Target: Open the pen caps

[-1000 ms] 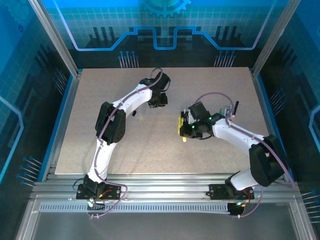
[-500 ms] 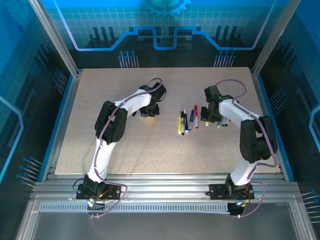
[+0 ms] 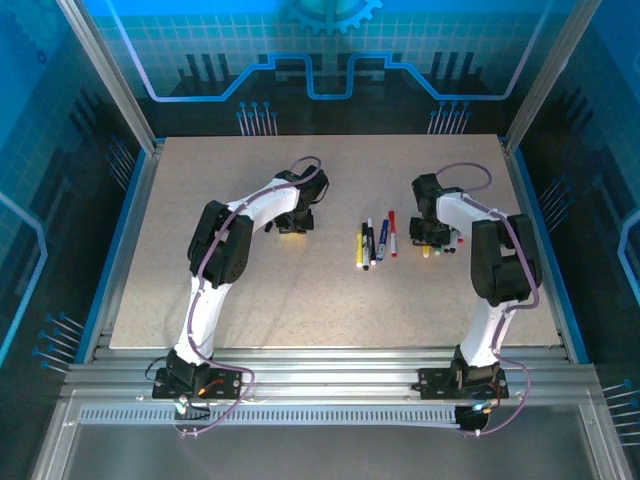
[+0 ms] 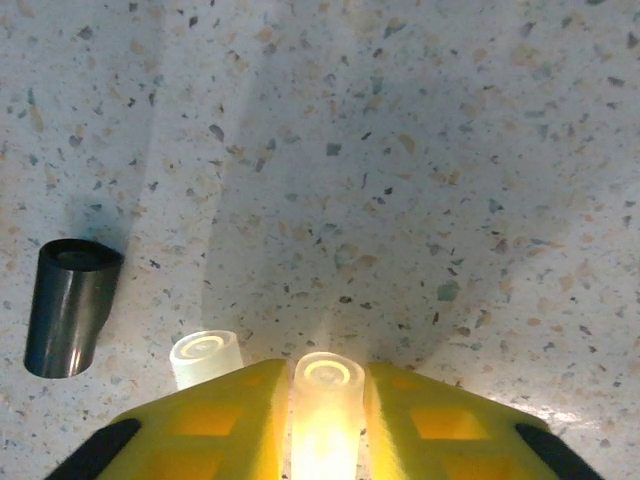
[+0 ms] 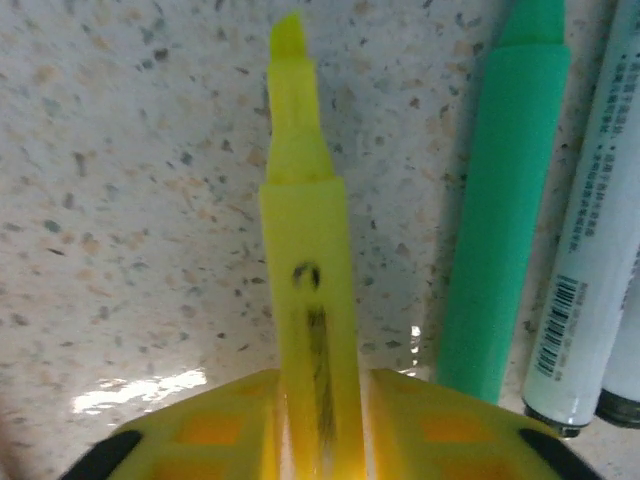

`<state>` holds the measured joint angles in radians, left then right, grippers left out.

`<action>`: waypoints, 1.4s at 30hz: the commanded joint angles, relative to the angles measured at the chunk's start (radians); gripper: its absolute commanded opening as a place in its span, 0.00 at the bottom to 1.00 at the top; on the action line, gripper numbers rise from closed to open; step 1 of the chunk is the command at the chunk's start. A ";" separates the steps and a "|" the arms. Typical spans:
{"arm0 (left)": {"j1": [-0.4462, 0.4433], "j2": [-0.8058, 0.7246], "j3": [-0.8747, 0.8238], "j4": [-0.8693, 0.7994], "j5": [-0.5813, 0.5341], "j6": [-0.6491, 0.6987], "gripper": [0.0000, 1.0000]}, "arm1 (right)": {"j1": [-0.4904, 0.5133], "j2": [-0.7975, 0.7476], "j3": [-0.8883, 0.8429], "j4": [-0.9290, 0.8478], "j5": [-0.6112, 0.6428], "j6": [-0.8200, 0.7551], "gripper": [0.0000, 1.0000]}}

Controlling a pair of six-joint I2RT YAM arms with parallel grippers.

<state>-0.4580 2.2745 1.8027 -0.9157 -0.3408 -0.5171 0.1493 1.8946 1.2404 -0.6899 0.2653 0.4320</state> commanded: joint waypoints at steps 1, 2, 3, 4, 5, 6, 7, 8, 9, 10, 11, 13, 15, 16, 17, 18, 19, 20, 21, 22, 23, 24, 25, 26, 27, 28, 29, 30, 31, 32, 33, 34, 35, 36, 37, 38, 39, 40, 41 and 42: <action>0.013 -0.037 -0.023 -0.037 -0.037 0.005 0.31 | -0.010 0.011 0.020 -0.054 0.063 0.017 0.33; 0.013 -0.042 -0.026 -0.034 -0.037 0.005 0.32 | -0.010 0.005 0.014 -0.054 0.075 0.021 0.34; 0.013 -0.046 -0.027 -0.033 -0.041 0.004 0.33 | -0.010 0.000 0.009 -0.054 0.089 0.023 0.34; 0.013 -0.049 -0.026 -0.035 -0.045 0.003 0.33 | -0.010 -0.004 0.007 -0.056 0.099 0.025 0.34; 0.013 -0.051 -0.024 -0.038 -0.044 0.004 0.33 | -0.011 -0.006 0.006 -0.058 0.109 0.027 0.35; 0.013 -0.053 -0.021 -0.040 -0.046 0.003 0.33 | -0.010 -0.006 0.006 -0.063 0.119 0.027 0.35; 0.013 -0.057 -0.018 -0.043 -0.045 0.002 0.34 | -0.011 -0.004 0.012 -0.073 0.128 0.029 0.35; 0.013 -0.060 -0.016 -0.044 -0.043 0.003 0.34 | -0.011 -0.005 0.014 -0.077 0.132 0.030 0.35; 0.013 -0.067 -0.015 -0.044 -0.043 0.003 0.34 | -0.010 -0.011 0.013 -0.077 0.136 0.031 0.35; 0.014 -0.072 -0.012 -0.045 -0.041 0.003 0.34 | -0.010 -0.020 0.013 -0.079 0.138 0.034 0.35; 0.013 -0.077 -0.010 -0.048 -0.041 0.005 0.34 | -0.010 -0.031 0.013 -0.079 0.140 0.037 0.34; 0.012 -0.095 0.001 -0.051 -0.040 0.006 0.34 | -0.006 -0.070 0.013 -0.086 0.138 0.046 0.34; 0.012 -0.112 0.009 -0.053 -0.035 0.007 0.35 | 0.005 -0.135 0.004 -0.082 0.122 0.052 0.34; 0.011 -0.122 0.014 -0.053 -0.030 0.007 0.35 | 0.013 -0.184 -0.014 -0.062 0.094 0.050 0.34; 0.011 -0.133 0.019 -0.051 -0.026 0.009 0.35 | 0.020 -0.229 -0.033 -0.041 0.071 0.053 0.34; 0.009 -0.147 0.021 -0.047 -0.021 0.010 0.37 | 0.025 -0.284 -0.059 -0.015 0.037 0.060 0.34; 0.007 -0.159 0.021 -0.040 -0.011 0.010 0.37 | 0.031 -0.340 -0.093 0.022 -0.010 0.064 0.35; 0.003 -0.167 0.020 -0.027 0.004 0.011 0.37 | 0.035 -0.387 -0.125 0.054 -0.049 0.075 0.36; 0.000 -0.181 0.012 -0.004 0.035 0.010 0.37 | 0.037 -0.437 -0.163 0.091 -0.100 0.095 0.39; -0.006 -0.191 -0.001 0.030 0.073 0.009 0.37 | 0.039 -0.484 -0.208 0.138 -0.154 0.115 0.43; -0.010 -0.199 -0.013 0.058 0.107 0.005 0.37 | 0.042 -0.518 -0.243 0.172 -0.194 0.136 0.46; -0.019 -0.204 -0.021 0.087 0.141 -0.005 0.37 | 0.048 -0.553 -0.281 0.207 -0.232 0.163 0.48; -0.031 -0.203 -0.023 0.110 0.171 -0.013 0.37 | 0.055 -0.578 -0.312 0.234 -0.259 0.188 0.49; -0.044 -0.199 -0.023 0.127 0.195 -0.016 0.37 | 0.063 -0.590 -0.334 0.248 -0.277 0.205 0.50; -0.060 -0.190 -0.017 0.138 0.207 -0.024 0.37 | 0.074 -0.598 -0.346 0.253 -0.289 0.222 0.50; -0.076 -0.178 -0.003 0.140 0.214 -0.031 0.37 | 0.086 -0.601 -0.354 0.253 -0.295 0.233 0.50; -0.087 -0.162 0.012 0.140 0.225 -0.033 0.37 | 0.096 -0.603 -0.355 0.253 -0.295 0.240 0.50; -0.101 -0.143 0.035 0.134 0.235 -0.036 0.37 | 0.110 -0.603 -0.355 0.255 -0.292 0.245 0.50; -0.111 -0.125 0.056 0.131 0.247 -0.040 0.37 | 0.123 -0.603 -0.374 0.256 -0.287 0.249 0.50; -0.121 -0.110 0.073 0.130 0.258 -0.040 0.37 | 0.131 -0.602 -0.385 0.258 -0.285 0.253 0.50; -0.130 -0.092 0.092 0.129 0.269 -0.043 0.37 | 0.140 -0.598 -0.389 0.260 -0.288 0.256 0.50; -0.137 -0.076 0.111 0.129 0.282 -0.044 0.36 | 0.147 -0.594 -0.389 0.260 -0.286 0.259 0.50; -0.142 -0.064 0.127 0.128 0.290 -0.046 0.36 | 0.152 -0.591 -0.393 0.260 -0.285 0.264 0.50; -0.147 -0.050 0.146 0.127 0.297 -0.048 0.36 | 0.155 -0.588 -0.398 0.265 -0.288 0.268 0.50; -0.151 -0.038 0.165 0.123 0.300 -0.050 0.36 | 0.158 -0.585 -0.401 0.267 -0.289 0.270 0.50; -0.153 -0.025 0.180 0.119 0.303 -0.051 0.36 | 0.159 -0.583 -0.404 0.268 -0.288 0.274 0.50; -0.155 -0.012 0.197 0.116 0.306 -0.050 0.36 | 0.162 -0.582 -0.406 0.270 -0.289 0.275 0.50; -0.155 0.000 0.212 0.114 0.311 -0.051 0.36 | 0.162 -0.580 -0.407 0.271 -0.290 0.277 0.50; -0.155 0.011 0.225 0.112 0.316 -0.051 0.36 | 0.163 -0.580 -0.407 0.270 -0.290 0.278 0.50; -0.155 0.023 0.237 0.109 0.322 -0.050 0.36 | 0.163 -0.581 -0.409 0.271 -0.288 0.280 0.50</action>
<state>-0.6174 2.2669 1.9888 -0.7876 -0.0601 -0.5514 0.3012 1.3090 0.8425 -0.4381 -0.0124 0.6861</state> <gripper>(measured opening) 0.364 0.502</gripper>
